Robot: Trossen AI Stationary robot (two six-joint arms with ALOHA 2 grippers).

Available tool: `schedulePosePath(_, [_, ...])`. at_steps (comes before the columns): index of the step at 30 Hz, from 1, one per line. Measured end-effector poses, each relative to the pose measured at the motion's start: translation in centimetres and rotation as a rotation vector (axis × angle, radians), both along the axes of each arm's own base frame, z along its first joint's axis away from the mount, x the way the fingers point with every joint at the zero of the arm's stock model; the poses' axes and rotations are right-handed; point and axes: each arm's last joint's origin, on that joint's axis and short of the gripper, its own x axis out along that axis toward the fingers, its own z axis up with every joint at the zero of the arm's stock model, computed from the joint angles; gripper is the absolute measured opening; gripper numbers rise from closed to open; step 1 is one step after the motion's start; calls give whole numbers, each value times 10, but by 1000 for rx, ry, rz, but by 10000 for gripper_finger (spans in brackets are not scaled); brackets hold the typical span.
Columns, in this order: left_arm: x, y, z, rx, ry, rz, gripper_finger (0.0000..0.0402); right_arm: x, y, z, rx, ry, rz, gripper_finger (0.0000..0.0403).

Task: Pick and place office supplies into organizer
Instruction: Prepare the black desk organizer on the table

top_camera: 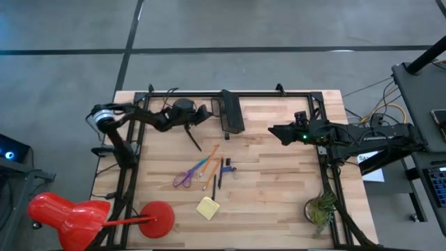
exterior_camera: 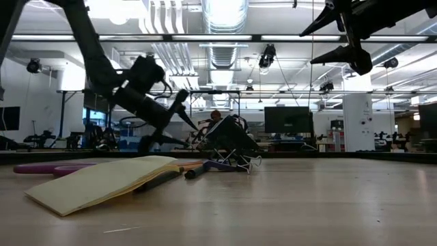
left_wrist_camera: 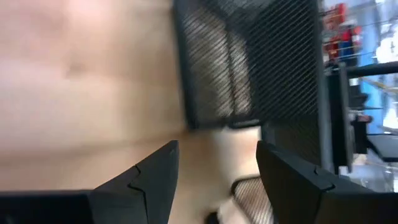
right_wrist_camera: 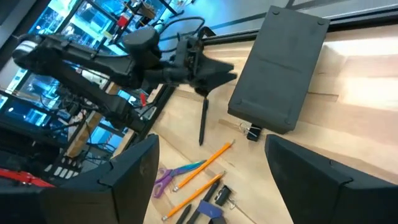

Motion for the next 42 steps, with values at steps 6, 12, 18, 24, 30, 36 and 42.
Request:
schedulePosePath(6, [1, 19, -9, 53, 35, 13, 200, 0, -3, 0, -13, 5, -15, 281])
schedulePosePath(12, [-5, 31, -9, 96, 13, 24, 200, -1, -6, 0, 33, -24, -86, 281])
schedulePosePath(18, [-9, 45, -10, 91, -9, 21, 200, -1, -9, 0, 33, -30, -126, 279])
schedulePosePath(24, [-4, 48, 5, 130, -56, -55, 200, 0, -10, 1, 17, -26, -130, 273])
schedulePosePath(30, [-8, 37, 29, 212, 35, -158, 200, 18, -14, 0, -47, 68, -126, 263])
schedulePosePath(36, [-29, 16, 74, 337, 119, -226, 200, 53, -34, -7, -80, 228, -78, 262])
schedulePosePath(42, [-52, -14, 119, 480, 119, -256, 200, 102, -69, -4, -173, 382, 43, 262])
